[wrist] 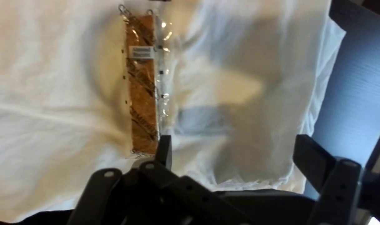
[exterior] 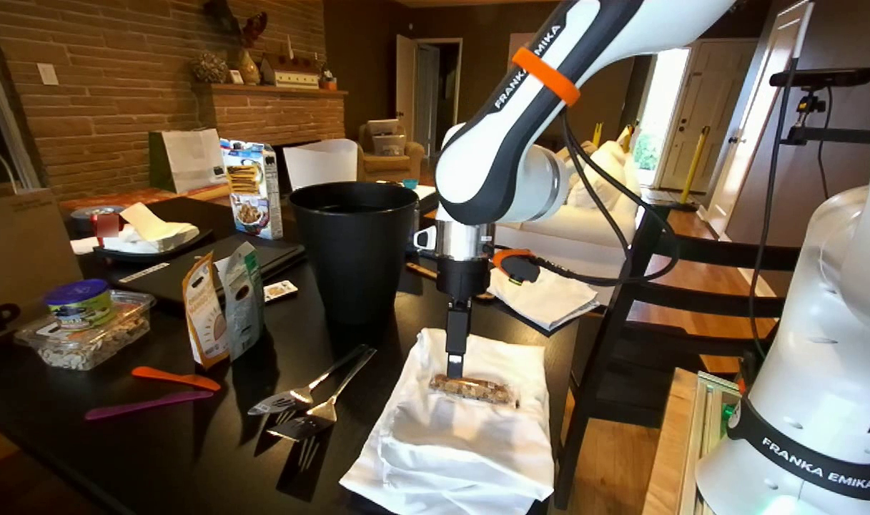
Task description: Unfold the left white towel, then remove the brown sachet from the left towel
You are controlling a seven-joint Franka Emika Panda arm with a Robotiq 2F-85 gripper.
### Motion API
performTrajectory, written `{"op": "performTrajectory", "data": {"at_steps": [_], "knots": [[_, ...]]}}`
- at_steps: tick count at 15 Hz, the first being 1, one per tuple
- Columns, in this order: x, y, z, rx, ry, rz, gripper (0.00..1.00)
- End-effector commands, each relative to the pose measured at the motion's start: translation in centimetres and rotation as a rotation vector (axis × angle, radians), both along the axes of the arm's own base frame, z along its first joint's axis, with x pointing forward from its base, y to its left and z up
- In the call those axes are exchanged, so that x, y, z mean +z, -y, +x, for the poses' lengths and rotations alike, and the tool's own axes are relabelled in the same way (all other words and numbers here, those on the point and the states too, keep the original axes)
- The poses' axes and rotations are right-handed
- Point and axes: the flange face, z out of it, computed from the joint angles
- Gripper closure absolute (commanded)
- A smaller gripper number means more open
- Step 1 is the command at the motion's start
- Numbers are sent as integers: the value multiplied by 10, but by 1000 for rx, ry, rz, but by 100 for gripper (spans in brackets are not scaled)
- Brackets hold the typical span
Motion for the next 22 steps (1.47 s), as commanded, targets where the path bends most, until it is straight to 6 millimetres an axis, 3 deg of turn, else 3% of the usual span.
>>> {"op": "performTrajectory", "data": {"at_steps": [1, 9, 21, 22], "knots": [[-6, 14, -18, 19, 44, -112, 0], [-32, 33, -32, -101, 74, -257, 0], [-71, 27, -25, -186, 87, -229, 0], [-74, 26, -24, -193, 84, -227, 17]]}}
